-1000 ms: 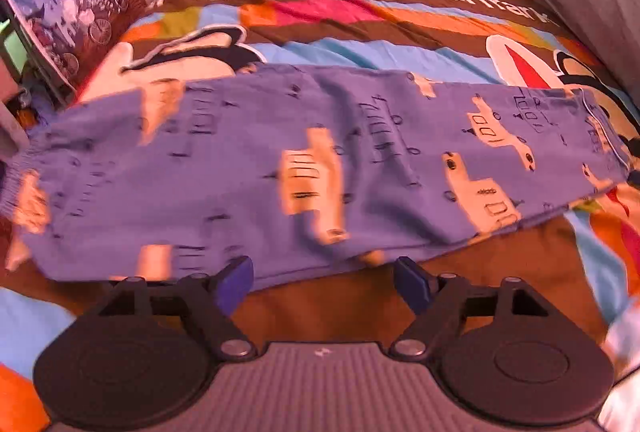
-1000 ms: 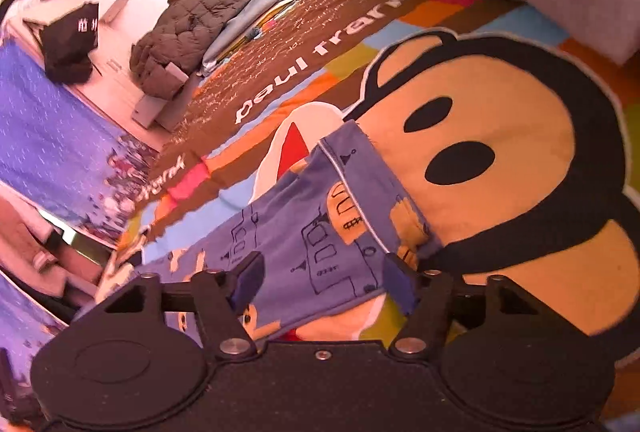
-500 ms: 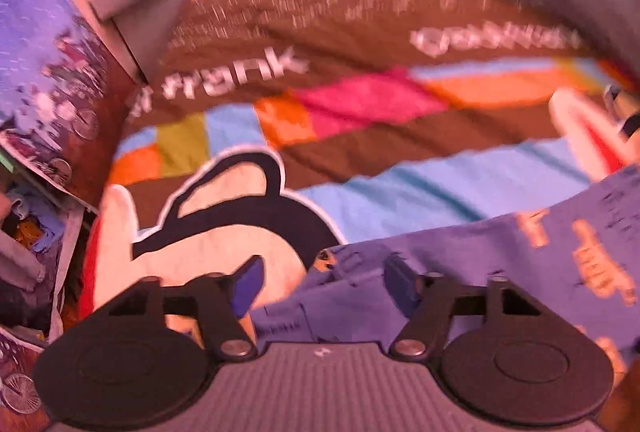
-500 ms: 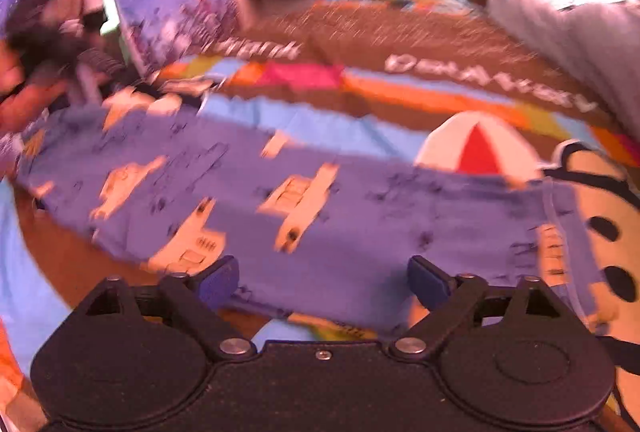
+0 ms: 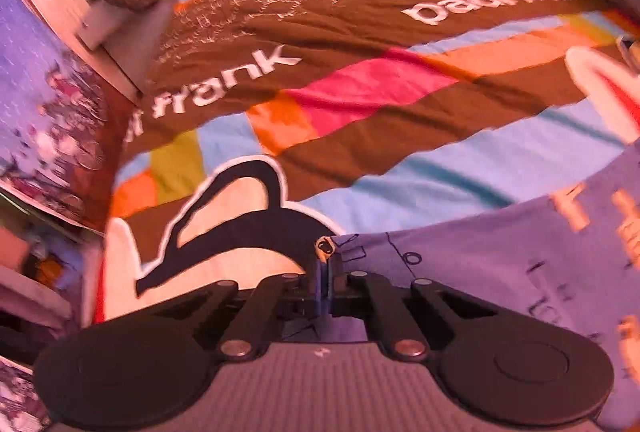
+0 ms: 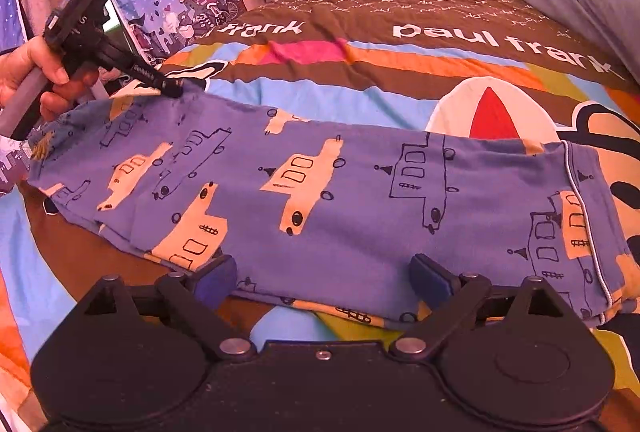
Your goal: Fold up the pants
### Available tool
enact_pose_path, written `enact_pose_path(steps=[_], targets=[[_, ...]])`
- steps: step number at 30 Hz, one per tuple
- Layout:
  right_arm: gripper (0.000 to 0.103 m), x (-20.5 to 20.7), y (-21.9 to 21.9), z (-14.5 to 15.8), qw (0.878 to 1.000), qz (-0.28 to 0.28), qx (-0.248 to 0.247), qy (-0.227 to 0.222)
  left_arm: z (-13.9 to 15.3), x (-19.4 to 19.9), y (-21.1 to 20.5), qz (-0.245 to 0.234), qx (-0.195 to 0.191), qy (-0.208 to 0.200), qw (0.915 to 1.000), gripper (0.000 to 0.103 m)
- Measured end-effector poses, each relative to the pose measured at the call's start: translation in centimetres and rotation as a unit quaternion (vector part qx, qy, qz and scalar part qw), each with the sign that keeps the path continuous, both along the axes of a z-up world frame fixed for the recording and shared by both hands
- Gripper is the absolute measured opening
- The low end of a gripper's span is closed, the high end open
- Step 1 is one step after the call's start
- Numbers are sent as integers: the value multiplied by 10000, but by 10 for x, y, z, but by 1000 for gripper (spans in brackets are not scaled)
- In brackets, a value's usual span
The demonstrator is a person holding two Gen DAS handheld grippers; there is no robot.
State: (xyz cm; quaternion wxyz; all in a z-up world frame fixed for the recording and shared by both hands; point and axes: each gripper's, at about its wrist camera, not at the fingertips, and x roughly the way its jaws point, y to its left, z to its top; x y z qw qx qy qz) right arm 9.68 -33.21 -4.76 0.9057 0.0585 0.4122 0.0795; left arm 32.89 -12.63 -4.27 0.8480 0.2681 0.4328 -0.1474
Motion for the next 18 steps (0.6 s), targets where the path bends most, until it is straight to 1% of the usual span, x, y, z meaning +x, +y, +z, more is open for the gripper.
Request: enact_pose_path(steps=[1, 2, 3, 4, 5, 6, 7, 8, 9, 11, 12, 13, 14, 15, 16, 17, 18], targets=[[94, 0, 0, 0, 10000, 3, -10, 12, -9, 0, -1, 129, 92, 8, 9999, 3], [94, 0, 1, 0, 10000, 8, -24, 22, -17, -2, -4, 167, 190, 10, 9997, 5], [94, 0, 1, 0, 10000, 15, -35, 26, -22, -7, -10, 121, 385, -159, 9991, 9], [95, 0, 1, -1, 10000, 20, -41, 26, -23, -14, -17, 72, 676, -380, 9970, 19], [95, 0, 1, -1, 10000, 20, -38, 26, -20, -20, -23, 140, 855, -525, 9949, 41], [94, 0, 0, 0, 10000, 12, -26, 18, -15, -25, -25, 282, 909, -662, 9933, 51], [91, -2, -1, 1, 10000, -44, -13, -42, -5, -35, -24, 390, 763, -840, 9928, 59], [86, -5, -4, 4, 9998, -144, 5, -161, 6, -46, -19, 397, 490, -962, 9934, 60], [86, -11, -9, 9, 9988, -281, 85, -386, 15, -59, -13, 394, 219, -963, 9943, 60], [87, -24, -20, 19, 9944, -557, 260, -861, 24, -77, 3, 482, -146, -721, 9961, 62], [87, -28, -23, 21, 9924, -664, 298, -987, 24, -86, 12, 555, -307, -505, 9967, 62], [89, -29, -26, 22, 9916, -736, 323, -1018, 20, -93, 21, 655, -348, -201, 9970, 62], [89, -27, -27, 21, 9921, -768, 339, -929, 12, -95, 29, 786, -263, 31, 9966, 62], [89, -23, -29, 19, 9930, -817, 327, -788, 4, -100, 38, 966, -57, 211, 9951, 63], [89, -19, -31, 15, 9935, -915, 292, -612, -3, -105, 50, 1123, 62, 290, 9932, 70], [89, -15, -36, 11, 9930, -1075, 316, -372, -2, -112, 63, 1214, -43, 264, 9922, 80], [89, -13, -44, 6, 9913, -1214, 477, -181, 0, -116, 74, 1382, -91, 351, 9897, 83]])
